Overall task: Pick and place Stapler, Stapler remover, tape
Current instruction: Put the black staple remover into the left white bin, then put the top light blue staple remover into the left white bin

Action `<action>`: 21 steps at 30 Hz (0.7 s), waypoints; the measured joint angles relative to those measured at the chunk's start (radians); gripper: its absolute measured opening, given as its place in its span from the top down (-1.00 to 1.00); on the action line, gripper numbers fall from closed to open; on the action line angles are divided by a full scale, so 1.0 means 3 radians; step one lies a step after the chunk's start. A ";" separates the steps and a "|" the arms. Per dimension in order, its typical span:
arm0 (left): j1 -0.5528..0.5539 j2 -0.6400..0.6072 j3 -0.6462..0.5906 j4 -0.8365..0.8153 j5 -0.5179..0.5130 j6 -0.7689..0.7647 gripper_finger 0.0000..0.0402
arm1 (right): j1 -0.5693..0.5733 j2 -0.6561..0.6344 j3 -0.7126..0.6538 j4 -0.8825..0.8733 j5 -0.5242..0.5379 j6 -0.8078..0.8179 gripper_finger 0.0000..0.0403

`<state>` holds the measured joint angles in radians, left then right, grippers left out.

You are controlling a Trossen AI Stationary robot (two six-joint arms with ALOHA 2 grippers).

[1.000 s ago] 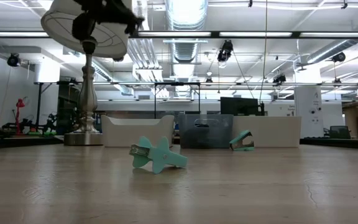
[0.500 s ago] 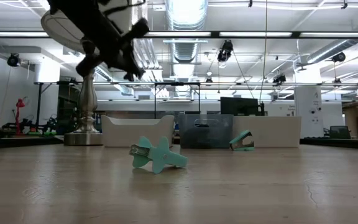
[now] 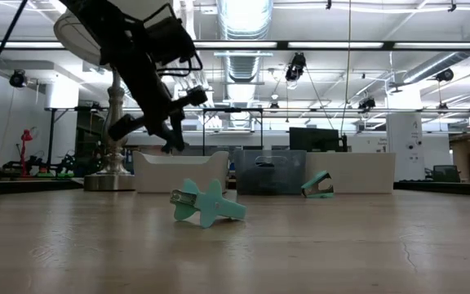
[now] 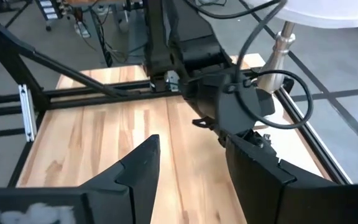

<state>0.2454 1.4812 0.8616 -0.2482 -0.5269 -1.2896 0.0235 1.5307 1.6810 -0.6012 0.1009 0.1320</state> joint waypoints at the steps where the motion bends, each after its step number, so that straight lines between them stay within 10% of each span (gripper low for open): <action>1: 0.0028 0.0021 0.0000 0.0016 0.0028 -0.0004 0.88 | 0.0000 0.0000 0.0000 -0.0016 0.0001 -0.0018 0.13; 21: 0.0186 0.0035 0.0000 0.0044 0.0212 -0.0006 0.59 | 0.0000 0.0027 -0.0010 -0.0114 0.0013 -0.0102 0.31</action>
<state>0.3011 1.4917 0.8616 -0.2349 -0.4633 -1.2915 0.0235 1.5387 1.6781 -0.6354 0.1047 0.1013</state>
